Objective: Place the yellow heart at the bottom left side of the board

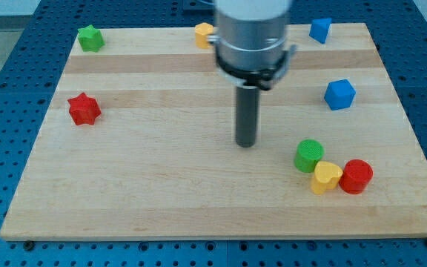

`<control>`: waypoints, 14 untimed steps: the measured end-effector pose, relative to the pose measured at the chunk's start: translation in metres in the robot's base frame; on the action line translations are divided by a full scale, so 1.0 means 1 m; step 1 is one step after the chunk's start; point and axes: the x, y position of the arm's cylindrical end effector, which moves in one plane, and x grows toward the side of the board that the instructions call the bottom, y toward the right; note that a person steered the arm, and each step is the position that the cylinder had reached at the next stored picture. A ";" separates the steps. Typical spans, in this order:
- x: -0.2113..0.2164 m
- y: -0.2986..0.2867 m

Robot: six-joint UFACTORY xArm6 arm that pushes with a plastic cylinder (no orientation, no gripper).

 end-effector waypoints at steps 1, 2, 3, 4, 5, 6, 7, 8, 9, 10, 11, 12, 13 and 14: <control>0.000 0.001; -0.004 0.052; -0.011 0.108; -0.008 0.111; 0.027 0.150; 0.031 0.155; 0.046 0.155; 0.055 0.155; 0.055 0.152; 0.055 0.144; 0.055 0.137; 0.055 0.129; 0.055 0.124; 0.055 0.119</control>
